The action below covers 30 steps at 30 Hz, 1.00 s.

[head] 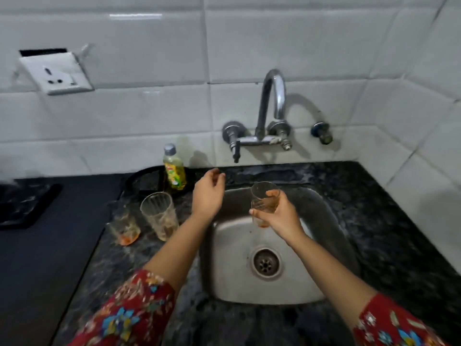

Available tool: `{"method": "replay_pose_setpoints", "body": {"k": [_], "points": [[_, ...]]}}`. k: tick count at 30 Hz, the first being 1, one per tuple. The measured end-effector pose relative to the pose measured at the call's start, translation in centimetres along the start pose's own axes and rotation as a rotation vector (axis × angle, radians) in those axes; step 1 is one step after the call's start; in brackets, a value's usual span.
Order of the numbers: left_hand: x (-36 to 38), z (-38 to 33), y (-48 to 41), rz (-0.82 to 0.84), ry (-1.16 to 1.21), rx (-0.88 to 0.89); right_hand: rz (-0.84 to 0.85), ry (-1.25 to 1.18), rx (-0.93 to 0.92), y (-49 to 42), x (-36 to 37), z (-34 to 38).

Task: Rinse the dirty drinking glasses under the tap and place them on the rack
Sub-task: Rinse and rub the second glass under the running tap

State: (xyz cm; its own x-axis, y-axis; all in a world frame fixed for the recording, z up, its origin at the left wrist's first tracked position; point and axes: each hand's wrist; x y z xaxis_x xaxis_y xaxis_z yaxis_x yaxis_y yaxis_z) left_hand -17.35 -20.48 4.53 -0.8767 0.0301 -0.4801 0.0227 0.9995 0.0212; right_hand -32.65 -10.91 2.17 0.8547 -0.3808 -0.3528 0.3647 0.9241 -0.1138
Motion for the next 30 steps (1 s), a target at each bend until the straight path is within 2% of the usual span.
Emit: {"method": "replay_pose_setpoints", "body": {"k": [5, 14, 26, 30], "points": [[3.9, -5.5, -5.1, 0.012, -0.254, -0.007, 0.008, 0.143, 0.005, -2.0, -1.9, -1.2], [5.2, -6.5, -6.2, -0.093, -0.477, 0.059, 0.094, 0.193, 0.017, -2.1, -1.8, -1.5], [5.0, -6.1, -6.7, -0.056, -0.319, -0.062, 0.149, 0.133, 0.053, -0.7, -0.8, -2.2], [4.8, -5.6, -6.6, 0.018, -0.272, -0.064, 0.132, 0.107, 0.053, -0.5, -0.5, -2.5]]}}
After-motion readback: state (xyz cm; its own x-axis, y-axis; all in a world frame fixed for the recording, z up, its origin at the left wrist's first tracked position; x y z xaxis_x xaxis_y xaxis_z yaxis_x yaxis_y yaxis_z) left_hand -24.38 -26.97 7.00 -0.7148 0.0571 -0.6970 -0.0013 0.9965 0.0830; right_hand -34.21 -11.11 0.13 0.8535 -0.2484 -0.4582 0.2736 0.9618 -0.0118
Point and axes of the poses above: each hand's wrist, its own y-axis away from the middle knuckle, its own x-axis out of the palm, z = x × y, and after that the axes turned 12 degrees about -x, right-handed
